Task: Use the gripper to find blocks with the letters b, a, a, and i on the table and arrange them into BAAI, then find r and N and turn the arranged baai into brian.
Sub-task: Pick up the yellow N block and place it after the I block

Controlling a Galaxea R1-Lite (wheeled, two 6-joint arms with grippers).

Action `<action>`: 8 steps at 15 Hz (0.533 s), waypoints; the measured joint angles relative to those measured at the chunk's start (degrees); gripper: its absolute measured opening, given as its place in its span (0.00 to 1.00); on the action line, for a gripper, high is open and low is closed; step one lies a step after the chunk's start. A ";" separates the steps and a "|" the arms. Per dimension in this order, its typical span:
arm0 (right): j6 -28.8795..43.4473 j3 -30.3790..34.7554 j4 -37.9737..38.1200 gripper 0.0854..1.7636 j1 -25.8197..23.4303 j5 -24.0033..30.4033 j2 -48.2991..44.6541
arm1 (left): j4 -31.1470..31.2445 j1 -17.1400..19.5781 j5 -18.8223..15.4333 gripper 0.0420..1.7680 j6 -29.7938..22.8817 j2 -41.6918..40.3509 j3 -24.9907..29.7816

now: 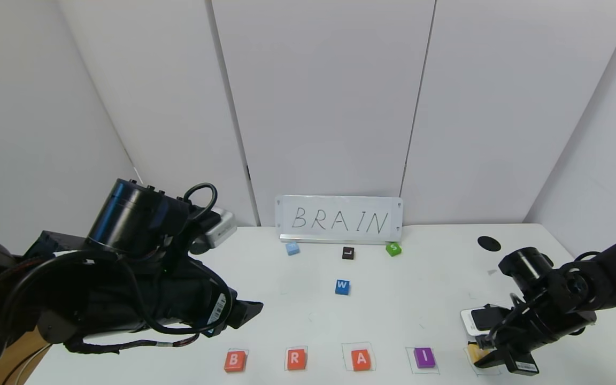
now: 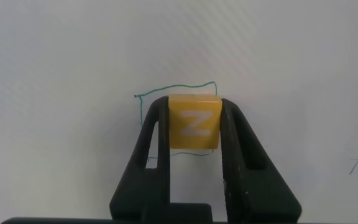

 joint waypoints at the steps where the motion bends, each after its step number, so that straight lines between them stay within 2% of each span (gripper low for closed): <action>1: -0.17 -0.05 0.00 0.27 -0.05 -0.09 0.02 | 0.00 0.00 0.00 0.97 0.00 0.06 0.00; 8: -1.28 -0.13 0.33 0.27 -0.39 -0.28 0.13 | -0.04 0.00 -0.02 0.97 0.00 0.57 0.23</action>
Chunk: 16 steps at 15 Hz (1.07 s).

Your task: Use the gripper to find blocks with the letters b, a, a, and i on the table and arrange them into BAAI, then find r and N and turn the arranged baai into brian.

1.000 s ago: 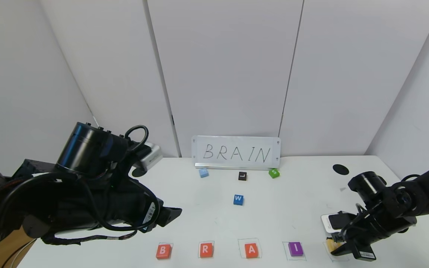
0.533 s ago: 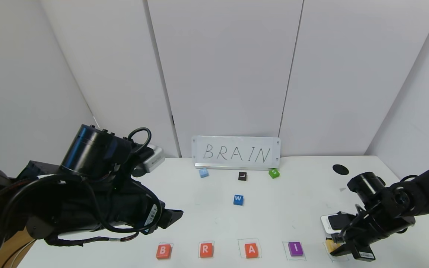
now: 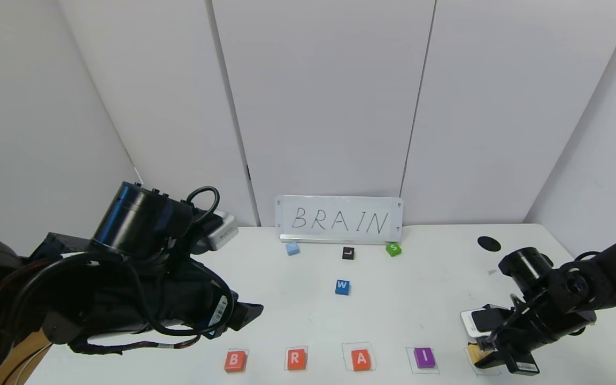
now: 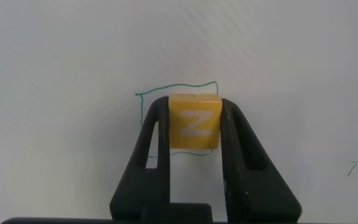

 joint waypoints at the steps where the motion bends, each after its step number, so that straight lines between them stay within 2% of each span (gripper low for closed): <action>1: -0.01 0.00 0.11 0.27 0.00 -0.02 -0.02 | 0.00 0.00 0.00 0.97 0.00 0.00 0.00; 4: -0.33 0.18 0.17 0.48 -0.02 -0.11 -0.16 | 0.00 0.00 0.00 0.97 0.01 0.04 0.05; 7: -0.34 0.40 0.34 0.63 0.00 -0.16 -0.41 | 0.01 0.00 0.02 0.97 0.00 0.04 0.05; 11: -0.37 0.46 0.39 0.76 -0.10 -0.16 -0.74 | 0.01 0.00 0.00 0.97 0.11 0.06 0.05; 16: 0.22 1.07 0.74 0.85 -0.29 -0.13 -3.55 | -0.05 0.00 0.00 0.97 0.17 -0.02 0.13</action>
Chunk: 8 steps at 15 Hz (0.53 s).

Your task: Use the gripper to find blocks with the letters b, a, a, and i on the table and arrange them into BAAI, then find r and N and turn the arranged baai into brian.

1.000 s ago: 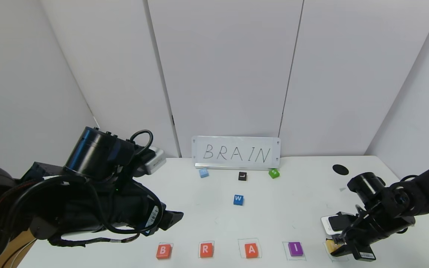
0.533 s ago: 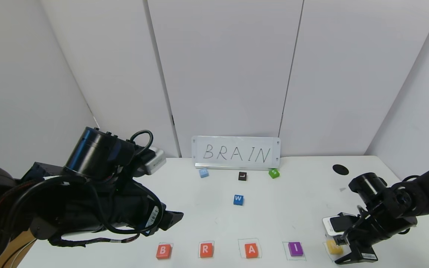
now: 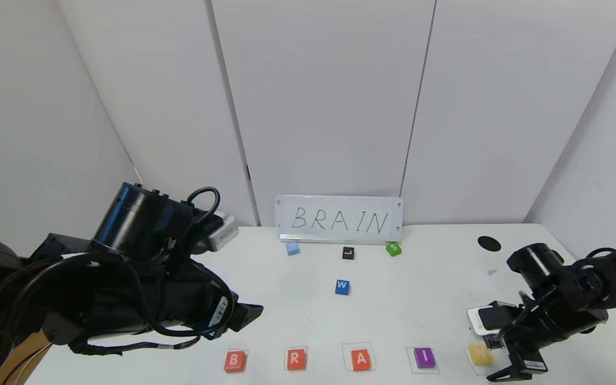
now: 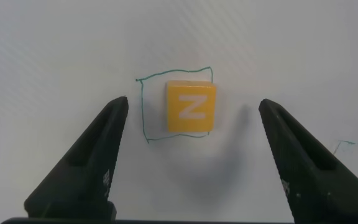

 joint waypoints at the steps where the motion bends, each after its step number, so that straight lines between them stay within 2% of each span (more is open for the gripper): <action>1: 0.73 0.38 0.00 0.87 0.13 0.02 -0.99 | 0.00 0.02 0.02 0.97 0.00 -0.07 0.00; 4: 4.38 1.43 -0.11 0.90 0.24 0.30 -4.11 | -0.06 0.17 -0.15 0.97 -0.05 -0.02 -0.09; 8: 20.87 1.54 -0.63 0.93 -0.17 0.41 -9.07 | -0.11 0.30 -0.63 0.97 -0.24 0.28 -0.13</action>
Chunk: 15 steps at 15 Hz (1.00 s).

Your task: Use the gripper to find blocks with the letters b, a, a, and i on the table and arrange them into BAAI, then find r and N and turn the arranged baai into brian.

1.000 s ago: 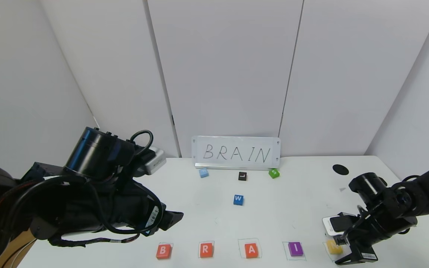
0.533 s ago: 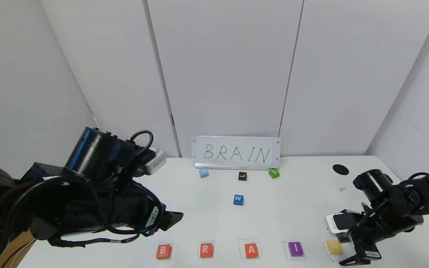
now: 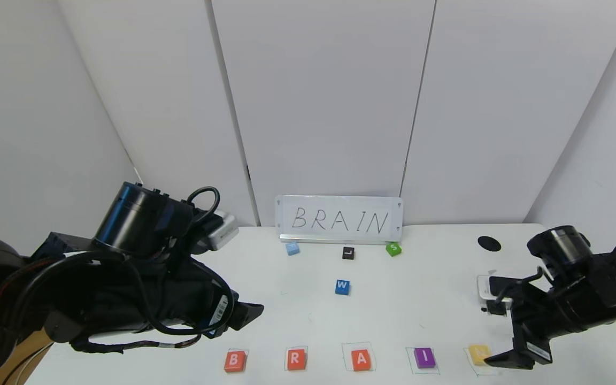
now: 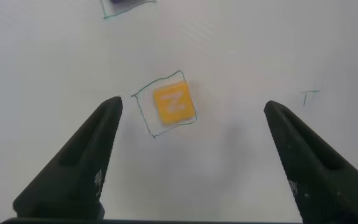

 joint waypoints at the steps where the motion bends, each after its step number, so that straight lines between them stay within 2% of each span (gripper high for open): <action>1: 3.57 -0.05 0.01 0.93 -0.68 -0.05 -1.63 | -0.71 -0.04 -0.04 0.97 -0.04 0.05 0.10; 2: 7.67 -0.05 0.04 0.94 -1.18 -0.05 -3.34 | -2.07 -0.04 0.11 0.97 -0.35 0.02 0.20; 4: 20.32 0.15 0.20 0.94 -1.49 -0.52 -7.39 | -5.47 0.46 0.90 0.97 -0.61 -0.17 0.44; 5: 27.14 0.15 0.17 0.95 -1.16 -1.50 -9.76 | -7.29 1.29 0.90 0.97 -0.66 -0.41 0.73; 7: 35.95 -0.07 -0.13 0.95 -0.20 -5.67 -14.34 | -9.35 3.89 0.98 0.97 -0.82 -1.44 2.76; 11: 47.17 0.01 -0.54 0.96 0.02 -10.44 -23.98 | -11.64 11.33 0.84 0.97 -0.24 -6.70 8.68; 15: 48.65 0.45 -0.76 0.96 -1.10 -10.65 -28.26 | -11.46 13.58 0.51 0.97 0.02 -9.45 10.06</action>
